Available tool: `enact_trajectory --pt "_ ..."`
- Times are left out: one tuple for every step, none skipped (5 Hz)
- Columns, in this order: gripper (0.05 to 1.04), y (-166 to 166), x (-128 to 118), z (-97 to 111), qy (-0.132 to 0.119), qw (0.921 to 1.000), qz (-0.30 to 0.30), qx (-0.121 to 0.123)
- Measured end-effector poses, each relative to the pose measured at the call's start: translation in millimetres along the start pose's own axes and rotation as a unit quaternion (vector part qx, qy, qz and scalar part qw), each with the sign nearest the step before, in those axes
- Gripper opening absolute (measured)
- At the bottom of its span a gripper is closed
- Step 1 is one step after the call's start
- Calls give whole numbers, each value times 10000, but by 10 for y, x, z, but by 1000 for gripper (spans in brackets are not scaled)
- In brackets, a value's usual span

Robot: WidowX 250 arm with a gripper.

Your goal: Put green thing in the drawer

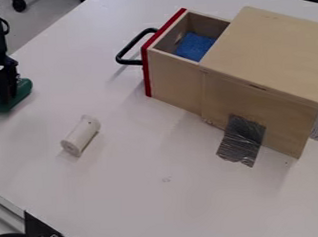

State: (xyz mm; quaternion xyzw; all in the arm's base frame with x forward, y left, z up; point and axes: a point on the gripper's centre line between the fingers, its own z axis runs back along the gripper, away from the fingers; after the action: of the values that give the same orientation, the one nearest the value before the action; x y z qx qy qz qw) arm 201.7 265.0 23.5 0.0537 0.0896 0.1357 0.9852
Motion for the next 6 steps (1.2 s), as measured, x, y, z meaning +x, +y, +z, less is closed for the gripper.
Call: enact_trajectory --pt "999 -50 -29 -129 177 9998 -30 -115" --pt "999 -76 -19 -137 193 9997 -3 -119" --pt "999 -122 16 -195 242 9996 -35 -141" --pt "999 -121 37 -206 239 9996 2 -123" --pt "997 -112 82 -215 192 9998 -4 -85" --pt "955 -70 142 -216 134 9999 20 -26"
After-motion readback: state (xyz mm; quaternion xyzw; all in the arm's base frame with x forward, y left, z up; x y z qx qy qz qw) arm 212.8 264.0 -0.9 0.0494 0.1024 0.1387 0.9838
